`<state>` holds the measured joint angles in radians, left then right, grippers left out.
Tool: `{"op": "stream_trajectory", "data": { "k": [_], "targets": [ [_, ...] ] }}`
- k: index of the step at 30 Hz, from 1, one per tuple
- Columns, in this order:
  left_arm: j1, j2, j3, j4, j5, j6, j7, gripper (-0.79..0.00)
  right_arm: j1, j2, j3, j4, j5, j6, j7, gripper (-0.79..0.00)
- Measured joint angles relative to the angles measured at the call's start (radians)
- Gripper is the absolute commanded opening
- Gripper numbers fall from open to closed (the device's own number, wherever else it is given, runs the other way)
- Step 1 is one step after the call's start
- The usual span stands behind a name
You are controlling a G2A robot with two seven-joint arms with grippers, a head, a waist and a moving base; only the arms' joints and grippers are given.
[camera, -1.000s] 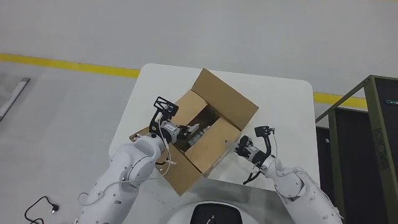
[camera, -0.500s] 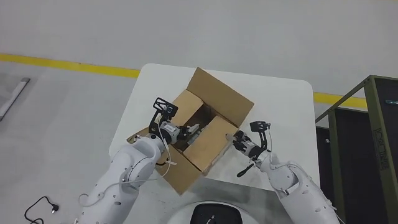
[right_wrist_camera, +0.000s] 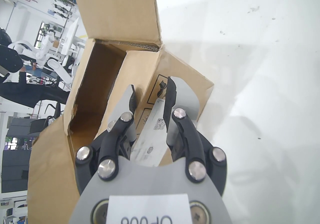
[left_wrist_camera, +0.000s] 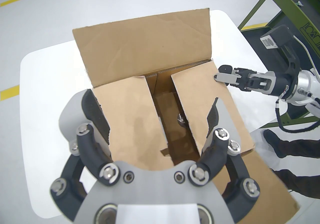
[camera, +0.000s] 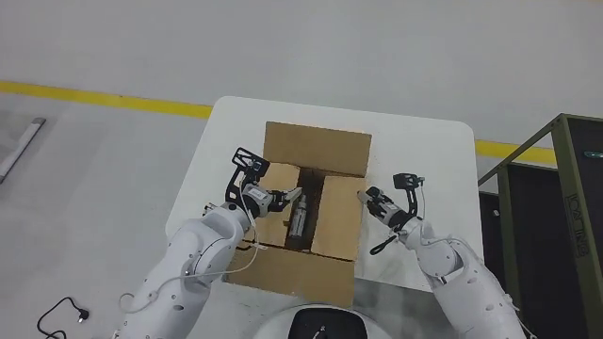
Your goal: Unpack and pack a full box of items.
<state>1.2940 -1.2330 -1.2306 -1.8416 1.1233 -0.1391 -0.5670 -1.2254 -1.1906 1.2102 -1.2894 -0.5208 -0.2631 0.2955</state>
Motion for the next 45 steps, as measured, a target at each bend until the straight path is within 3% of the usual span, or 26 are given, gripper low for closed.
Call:
{"op": "stream_trajectory", "data": {
  "k": [10,11,12,14,16,18,20,21,27,32,36,39,45],
  "targets": [
    [0.000,0.000,0.000,0.000,0.000,0.000,0.000,0.000,-0.006,0.021,0.100,-0.030,0.008,-0.043,0.045,-0.785],
    [0.000,0.000,0.000,0.000,0.000,0.000,0.000,0.000,-0.011,0.023,0.104,-0.036,0.011,-0.048,0.048,-0.603],
    [0.000,0.000,0.000,0.000,0.000,0.000,0.000,0.000,-0.018,0.024,0.108,-0.043,0.016,-0.055,0.053,-0.520],
    [0.000,0.000,0.000,0.000,0.000,0.000,0.000,0.000,-0.036,0.026,0.120,-0.058,0.039,-0.076,0.062,-0.425],
    [0.000,0.000,0.000,0.000,0.000,0.000,0.000,0.000,-0.060,0.030,0.132,-0.077,0.053,-0.096,0.078,-0.237],
    [0.000,0.000,0.000,0.000,0.000,0.000,0.000,0.000,-0.082,0.034,0.138,-0.097,0.044,-0.107,0.094,-0.212],
    [0.000,0.000,0.000,0.000,0.000,0.000,0.000,0.000,-0.108,0.037,0.138,-0.115,0.029,-0.113,0.107,-0.105],
    [0.000,0.000,0.000,0.000,0.000,0.000,0.000,0.000,-0.120,0.037,0.135,-0.121,0.026,-0.114,0.112,-0.099],
    [0.000,0.000,0.000,0.000,0.000,0.000,0.000,0.000,-0.141,0.034,0.103,-0.132,0.003,-0.101,0.116,-0.117],
    [0.000,0.000,0.000,0.000,0.000,0.000,0.000,0.000,-0.117,0.029,0.073,-0.110,-0.027,-0.077,0.111,-0.296],
    [0.000,0.000,0.000,0.000,0.000,0.000,0.000,0.000,-0.088,0.023,0.044,-0.076,-0.049,-0.050,0.097,-0.499],
    [0.000,0.000,0.000,0.000,0.000,0.000,0.000,0.000,-0.070,0.017,0.027,-0.055,-0.051,-0.038,0.082,-0.785],
    [0.000,0.000,0.000,0.000,0.000,0.000,0.000,0.000,-0.053,0.009,0.019,-0.034,-0.028,-0.005,0.035,-0.785]
  ]
}}
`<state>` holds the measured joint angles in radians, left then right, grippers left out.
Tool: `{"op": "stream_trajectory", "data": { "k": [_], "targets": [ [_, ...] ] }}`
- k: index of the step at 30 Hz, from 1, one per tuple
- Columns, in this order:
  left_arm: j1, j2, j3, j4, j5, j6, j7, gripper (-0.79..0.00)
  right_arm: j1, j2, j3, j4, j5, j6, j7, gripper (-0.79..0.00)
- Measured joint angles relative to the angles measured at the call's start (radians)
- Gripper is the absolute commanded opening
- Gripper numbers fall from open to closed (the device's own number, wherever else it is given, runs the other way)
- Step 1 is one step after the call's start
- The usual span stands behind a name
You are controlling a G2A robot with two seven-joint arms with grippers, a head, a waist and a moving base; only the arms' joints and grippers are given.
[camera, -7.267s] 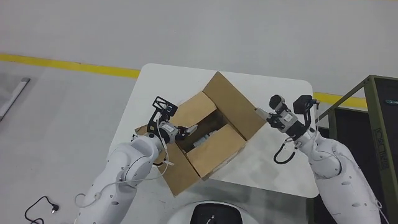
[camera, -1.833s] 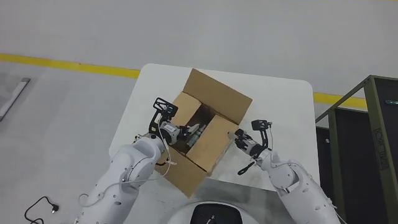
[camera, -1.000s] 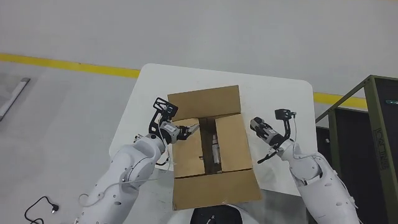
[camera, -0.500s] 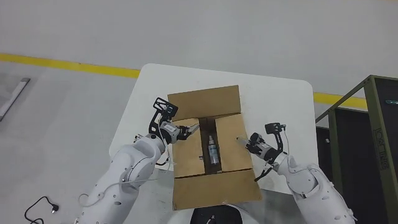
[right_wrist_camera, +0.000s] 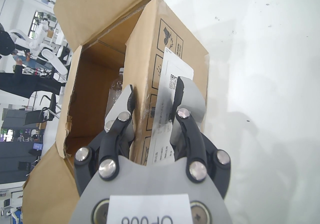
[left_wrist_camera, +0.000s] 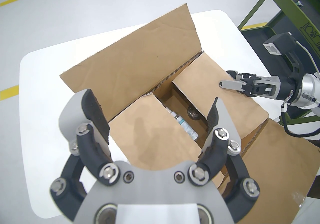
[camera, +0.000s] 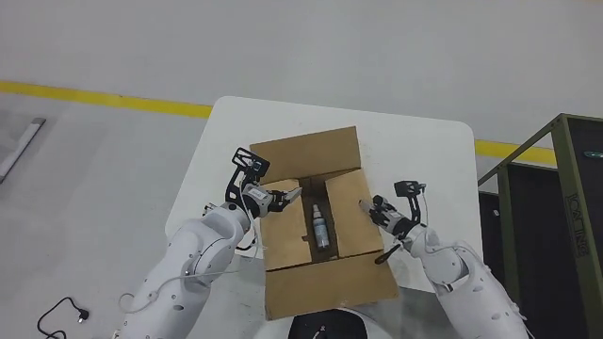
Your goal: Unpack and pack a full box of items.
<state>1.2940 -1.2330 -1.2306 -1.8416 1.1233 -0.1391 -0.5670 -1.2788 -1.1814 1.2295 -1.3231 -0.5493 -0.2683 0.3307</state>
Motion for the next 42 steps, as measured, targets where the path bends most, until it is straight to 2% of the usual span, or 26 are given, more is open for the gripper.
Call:
{"op": "stream_trajectory", "data": {
  "k": [12,21,29,39,40,41,42],
  "targets": [
    [0.000,0.000,0.000,0.000,0.000,0.000,0.000,0.000,-0.021,-0.008,0.037,-0.013,0.060,0.085,-0.115,-0.785],
    [0.000,0.000,0.000,0.000,0.000,0.000,0.000,0.000,-0.069,-0.012,0.056,-0.068,0.050,0.156,-0.190,-0.785],
    [0.000,0.000,0.000,0.000,0.000,0.000,0.000,0.000,-0.115,-0.017,0.044,-0.146,0.033,0.196,-0.214,-0.785],
    [0.000,0.000,0.000,0.000,0.000,0.000,0.000,0.000,-0.135,-0.021,0.034,-0.169,0.018,0.201,-0.199,-0.785],
    [0.000,0.000,0.000,0.000,0.000,0.000,0.000,0.000,-0.138,-0.022,0.034,-0.173,0.016,0.200,-0.198,-0.653],
    [0.000,0.000,0.000,0.000,0.000,0.000,0.000,0.000,-0.140,-0.022,0.034,-0.176,0.015,0.200,-0.198,-0.406],
    [0.000,0.000,0.000,0.000,0.000,0.000,0.000,0.000,-0.144,-0.022,0.034,-0.179,0.013,0.200,-0.200,-0.262]
  ]
}}
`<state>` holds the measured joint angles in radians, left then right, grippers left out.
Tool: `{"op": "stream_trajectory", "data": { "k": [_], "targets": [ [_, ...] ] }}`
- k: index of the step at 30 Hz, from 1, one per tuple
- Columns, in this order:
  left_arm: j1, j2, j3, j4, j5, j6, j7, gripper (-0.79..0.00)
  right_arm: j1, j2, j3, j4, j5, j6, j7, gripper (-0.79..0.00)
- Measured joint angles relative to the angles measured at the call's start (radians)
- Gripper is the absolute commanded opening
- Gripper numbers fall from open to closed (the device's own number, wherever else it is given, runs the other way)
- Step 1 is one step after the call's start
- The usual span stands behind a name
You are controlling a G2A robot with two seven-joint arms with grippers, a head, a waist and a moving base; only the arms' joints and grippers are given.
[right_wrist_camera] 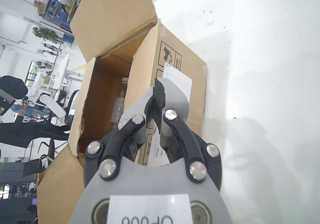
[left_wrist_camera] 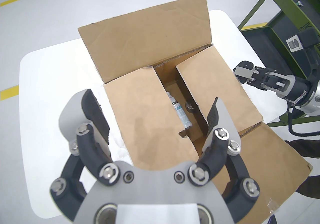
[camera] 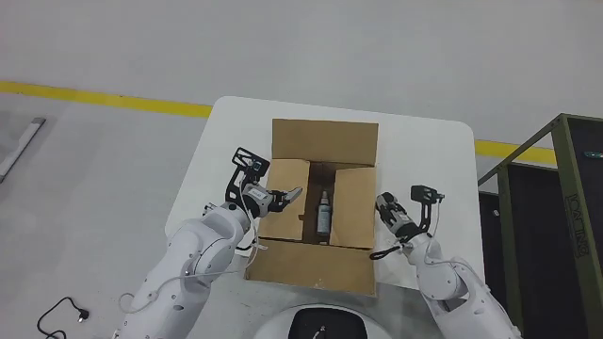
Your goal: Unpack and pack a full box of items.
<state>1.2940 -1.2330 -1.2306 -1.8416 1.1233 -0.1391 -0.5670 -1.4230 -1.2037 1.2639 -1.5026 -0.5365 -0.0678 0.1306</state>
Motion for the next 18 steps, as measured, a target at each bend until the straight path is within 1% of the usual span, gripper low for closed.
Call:
{"op": "stream_trajectory", "data": {
  "k": [1,2,3,8,11,16,17,18],
  "targets": [
    [0.000,0.000,0.000,0.000,0.000,0.000,0.000,0.000,-0.003,0.000,0.001,-0.002,-0.001,0.000,-0.002,-0.194],
    [0.000,0.000,0.000,0.000,0.000,0.000,0.000,0.000,-0.006,0.000,0.002,-0.003,-0.002,0.000,-0.002,-0.089],
    [0.000,0.000,0.000,0.000,0.000,0.000,0.000,0.000,-0.009,0.000,0.005,-0.005,-0.002,-0.001,-0.003,-0.003],
    [0.000,0.000,0.000,0.000,0.000,0.000,0.000,0.000,-0.028,0.005,0.034,-0.031,-0.025,-0.021,-0.004,0.000],
    [0.000,0.000,0.000,0.000,0.000,0.000,0.000,0.000,-0.046,0.013,0.065,-0.066,-0.076,-0.067,-0.030,0.000],
    [0.000,0.000,0.000,0.000,0.000,0.000,0.000,0.000,-0.082,0.030,0.110,-0.106,-0.311,-0.157,-0.148,0.000],
    [0.000,0.000,0.000,0.000,0.000,0.000,0.000,0.000,-0.087,0.033,0.117,-0.109,-0.355,-0.170,-0.169,-0.123],
    [0.000,0.000,0.000,0.000,0.000,0.000,0.000,0.000,-0.093,0.035,0.123,-0.113,-0.393,-0.181,-0.190,-0.413]
  ]
}}
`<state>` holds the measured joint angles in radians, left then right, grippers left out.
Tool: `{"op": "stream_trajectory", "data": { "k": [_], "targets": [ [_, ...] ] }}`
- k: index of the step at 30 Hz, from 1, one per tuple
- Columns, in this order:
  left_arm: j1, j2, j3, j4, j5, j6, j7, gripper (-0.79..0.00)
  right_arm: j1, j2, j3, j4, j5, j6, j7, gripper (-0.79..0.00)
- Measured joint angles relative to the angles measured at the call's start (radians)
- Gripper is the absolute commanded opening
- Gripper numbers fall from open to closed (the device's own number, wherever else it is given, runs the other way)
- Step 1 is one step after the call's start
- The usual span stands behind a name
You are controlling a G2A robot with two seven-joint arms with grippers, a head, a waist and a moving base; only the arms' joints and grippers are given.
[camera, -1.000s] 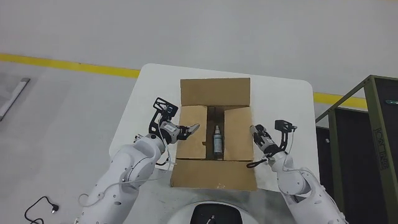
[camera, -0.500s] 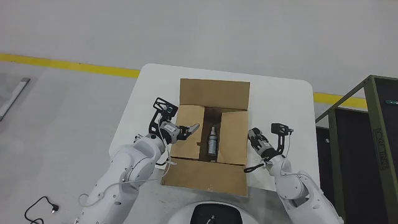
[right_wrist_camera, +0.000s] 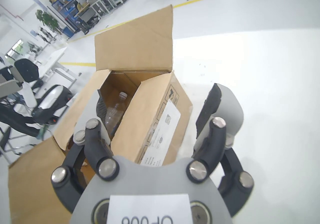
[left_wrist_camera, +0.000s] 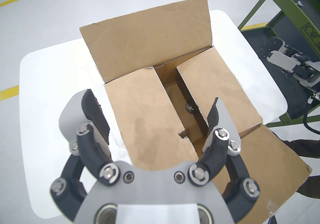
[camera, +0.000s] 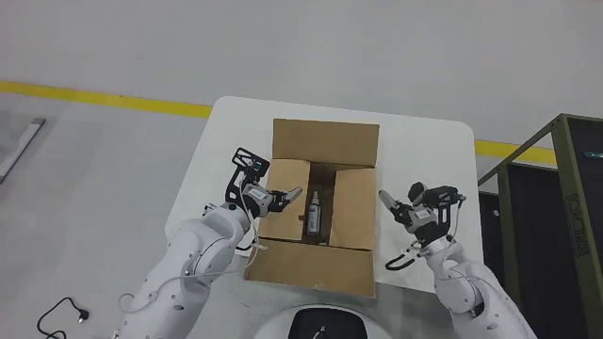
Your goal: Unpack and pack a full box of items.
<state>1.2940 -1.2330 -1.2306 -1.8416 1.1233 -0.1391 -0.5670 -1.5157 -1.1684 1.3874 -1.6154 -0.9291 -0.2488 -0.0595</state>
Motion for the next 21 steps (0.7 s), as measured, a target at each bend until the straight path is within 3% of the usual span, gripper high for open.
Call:
{"op": "stream_trajectory", "data": {
  "k": [2,7,13,15,21],
  "targets": [
    [0.000,0.000,0.000,0.000,0.000,0.000,0.000,0.000,-0.014,0.005,0.017,-0.008,-0.080,-0.012,-0.042,-0.785],
    [0.000,0.000,0.000,0.000,0.000,0.000,0.000,0.000,-0.043,0.009,0.039,-0.029,-0.185,0.004,-0.098,-0.785],
    [0.001,-0.001,0.010,0.001,0.001,-0.007,0.010,0.000,-0.058,0.008,0.048,-0.041,-0.172,-0.001,-0.120,-0.779],
    [-0.007,-0.003,0.031,0.006,0.019,-0.017,0.011,0.000,-0.060,0.008,0.052,-0.040,-0.168,-0.005,-0.123,-0.742],
    [-0.069,-0.015,0.161,0.049,0.240,0.020,-0.028,0.000,-0.072,0.009,0.076,-0.026,-0.153,-0.023,-0.136,-0.782]
  ]
}}
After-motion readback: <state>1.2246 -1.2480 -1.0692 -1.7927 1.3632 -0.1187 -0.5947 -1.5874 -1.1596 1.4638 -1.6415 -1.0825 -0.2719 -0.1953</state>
